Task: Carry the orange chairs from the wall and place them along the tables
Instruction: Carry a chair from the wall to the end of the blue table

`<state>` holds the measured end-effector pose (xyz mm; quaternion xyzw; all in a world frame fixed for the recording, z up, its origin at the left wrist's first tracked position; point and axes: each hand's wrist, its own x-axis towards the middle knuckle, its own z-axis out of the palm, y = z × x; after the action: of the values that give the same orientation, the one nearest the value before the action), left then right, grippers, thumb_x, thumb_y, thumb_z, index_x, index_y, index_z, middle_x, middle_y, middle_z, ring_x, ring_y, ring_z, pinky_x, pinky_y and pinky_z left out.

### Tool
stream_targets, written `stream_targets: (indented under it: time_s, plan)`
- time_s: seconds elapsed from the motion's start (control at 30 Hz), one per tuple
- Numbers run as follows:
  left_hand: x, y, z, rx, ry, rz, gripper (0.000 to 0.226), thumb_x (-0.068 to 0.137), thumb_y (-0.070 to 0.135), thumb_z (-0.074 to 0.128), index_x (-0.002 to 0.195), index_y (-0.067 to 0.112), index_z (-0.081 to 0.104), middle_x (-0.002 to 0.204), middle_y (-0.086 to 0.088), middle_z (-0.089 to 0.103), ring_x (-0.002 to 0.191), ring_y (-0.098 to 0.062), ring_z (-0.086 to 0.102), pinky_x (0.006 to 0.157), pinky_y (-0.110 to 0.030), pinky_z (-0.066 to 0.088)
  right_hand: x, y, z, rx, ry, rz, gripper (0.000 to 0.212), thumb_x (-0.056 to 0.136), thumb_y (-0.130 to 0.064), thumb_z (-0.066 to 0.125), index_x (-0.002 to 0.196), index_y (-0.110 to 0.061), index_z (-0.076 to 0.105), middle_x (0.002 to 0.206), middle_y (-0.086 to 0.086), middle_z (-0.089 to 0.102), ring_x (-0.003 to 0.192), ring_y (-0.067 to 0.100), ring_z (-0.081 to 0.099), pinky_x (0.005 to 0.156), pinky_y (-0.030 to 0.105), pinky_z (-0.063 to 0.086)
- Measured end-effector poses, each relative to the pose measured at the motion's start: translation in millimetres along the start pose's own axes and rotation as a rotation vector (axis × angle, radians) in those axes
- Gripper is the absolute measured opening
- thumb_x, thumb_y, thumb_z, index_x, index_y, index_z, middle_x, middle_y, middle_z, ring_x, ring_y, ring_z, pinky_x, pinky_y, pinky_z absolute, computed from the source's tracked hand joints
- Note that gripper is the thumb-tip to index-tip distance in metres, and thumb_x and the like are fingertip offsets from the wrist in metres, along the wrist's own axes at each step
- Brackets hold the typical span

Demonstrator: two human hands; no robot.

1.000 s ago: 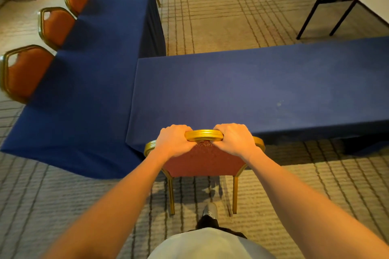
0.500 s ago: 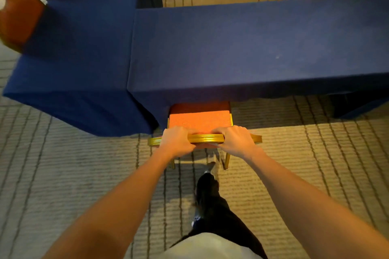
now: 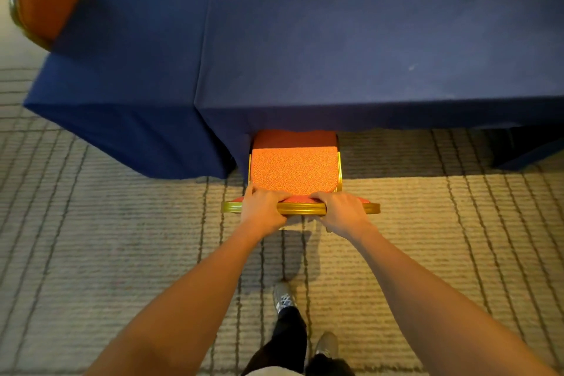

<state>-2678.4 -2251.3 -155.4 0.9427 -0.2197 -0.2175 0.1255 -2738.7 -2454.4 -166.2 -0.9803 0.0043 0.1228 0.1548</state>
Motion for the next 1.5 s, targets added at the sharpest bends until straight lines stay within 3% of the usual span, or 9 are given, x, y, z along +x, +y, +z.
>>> stream_targets:
  time_s: [0.27,0.37,0.43,0.57,0.7,0.87,1.0,1.27,1.5]
  plan:
    - [-46,16,33,-0.303,0.172,-0.233,0.067,0.081,0.041,0.075,0.142,0.028,0.051,0.160,0.000,0.030,0.154,-0.024,0.005,0.124,-0.049,-0.004,-41,-18,22,0.183,0.151,0.063,0.049,0.088,-0.035,0.072,0.132,-0.019,0.058,0.129,-0.001,0.061,0.124,0.024,0.051,0.105,0.039,0.037]
    - [-69,32,38,-0.544,0.182,-0.293,0.074,0.094,0.036,0.067,0.157,0.025,0.030,0.170,0.003,0.003,0.156,-0.017,-0.011,0.127,-0.044,0.005,-71,-28,33,0.375,0.164,0.168,0.066,0.097,-0.031,0.062,0.155,-0.020,0.033,0.162,-0.005,0.027,0.153,0.019,0.015,0.124,0.038,0.018]
    - [-80,47,32,-0.813,0.213,-0.323,0.069,0.098,0.031,0.064,0.158,0.023,0.029,0.170,0.007,0.000,0.156,-0.013,0.000,0.126,-0.040,0.016,-83,-40,33,0.653,0.198,0.251,0.063,0.099,-0.023,0.058,0.156,-0.020,0.032,0.167,-0.007,0.012,0.154,0.010,0.004,0.123,0.034,0.017]
    - [-95,79,15,-1.504,0.358,-0.543,0.034,0.101,0.019,0.062,0.134,0.016,0.055,0.148,-0.003,0.051,0.117,-0.010,0.056,0.103,-0.033,0.047,-91,-76,20,1.296,0.348,0.591,0.028,0.093,-0.011,0.062,0.119,-0.020,0.063,0.153,0.006,0.044,0.135,0.019,0.048,0.110,0.038,0.043]
    - [-89,75,11,-1.859,0.326,-0.694,0.048,0.103,0.024,0.059,0.146,0.010,0.045,0.149,-0.009,0.049,0.131,-0.023,0.055,0.106,-0.042,0.051,-91,-85,6,1.761,0.305,0.789,0.025,0.099,-0.013,0.061,0.123,-0.006,0.060,0.104,0.008,0.062,0.092,0.012,0.061,0.095,0.036,0.055]
    - [-58,52,7,-2.167,0.196,-0.836,0.073,0.096,0.041,0.067,0.155,0.011,0.035,0.157,-0.011,0.039,0.141,-0.028,0.045,0.114,-0.041,0.040,-67,-76,1,2.025,0.214,0.867,0.016,0.102,-0.028,0.059,0.111,-0.015,0.060,0.116,0.009,0.059,0.103,0.020,0.058,0.113,0.041,0.041]
    - [-28,35,0,-2.258,0.178,-0.893,0.055,0.093,0.043,0.070,0.135,0.011,0.055,0.131,-0.015,0.062,0.117,-0.033,0.062,0.106,-0.049,0.048,-35,-68,2,2.217,0.231,0.968,0.056,0.098,-0.037,0.064,0.145,-0.014,0.044,0.125,0.009,0.059,0.123,0.024,0.057,0.113,0.038,0.042]
    - [13,25,20,-2.209,0.170,-0.971,0.037,0.104,0.039,0.052,0.134,0.018,0.057,0.130,-0.016,0.063,0.111,-0.037,0.060,0.101,-0.058,0.047,11,-51,18,2.295,0.297,1.151,0.025,0.094,-0.026,0.064,0.115,-0.014,0.057,0.117,0.014,0.061,0.108,0.033,0.060,0.105,0.056,0.047]
    - [41,29,11,-2.116,0.226,-1.025,0.036,0.095,0.019,0.050,0.129,0.008,0.057,0.122,-0.019,0.064,0.098,-0.037,0.062,0.077,-0.050,0.055,43,-44,14,2.190,0.323,1.154,0.018,0.084,-0.014,0.053,0.102,-0.013,0.054,0.102,0.013,0.060,0.091,0.033,0.059,0.100,0.057,0.049]
